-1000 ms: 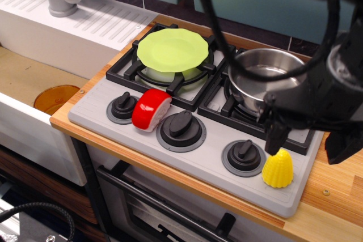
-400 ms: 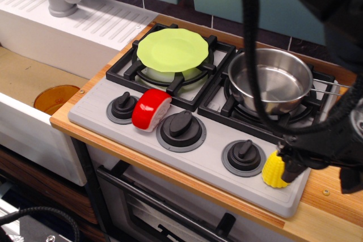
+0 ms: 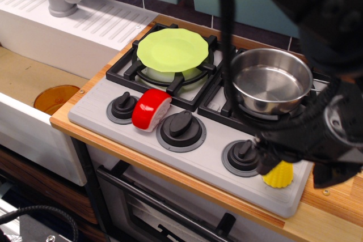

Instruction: End effector reaching corn

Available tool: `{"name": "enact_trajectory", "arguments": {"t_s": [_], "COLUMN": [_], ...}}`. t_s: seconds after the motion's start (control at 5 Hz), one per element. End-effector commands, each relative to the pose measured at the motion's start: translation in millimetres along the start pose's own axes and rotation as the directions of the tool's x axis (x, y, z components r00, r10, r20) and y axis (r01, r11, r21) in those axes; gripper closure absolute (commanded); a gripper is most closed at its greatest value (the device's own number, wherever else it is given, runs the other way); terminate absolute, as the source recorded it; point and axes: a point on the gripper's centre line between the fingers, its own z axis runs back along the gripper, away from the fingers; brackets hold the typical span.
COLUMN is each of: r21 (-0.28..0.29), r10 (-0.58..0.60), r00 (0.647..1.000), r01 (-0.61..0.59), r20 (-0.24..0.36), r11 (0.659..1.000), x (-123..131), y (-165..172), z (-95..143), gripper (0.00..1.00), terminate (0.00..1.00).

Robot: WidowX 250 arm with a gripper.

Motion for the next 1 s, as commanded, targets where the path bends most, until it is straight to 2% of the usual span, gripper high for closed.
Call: {"name": "enact_trajectory", "arguments": {"t_s": [0.0,0.6,0.8], "r21": [-0.055,-0.082,-0.081], "r10": [0.016,0.055,0.075], "r00": [0.999,0.998,0.997], "r01": [-0.014,-0.052,-0.074], "r20": [0.039,0.035,0.006], "r11": [0.998,0.995,0.994], "x": [12.4,9.0,8.3], "y": [5.5,-12.4,-26.6], "z": [-2.5,-32.6,-37.1], "gripper": [0.00,0.00,0.00], "terminate": [0.00,0.00,1.00]}}
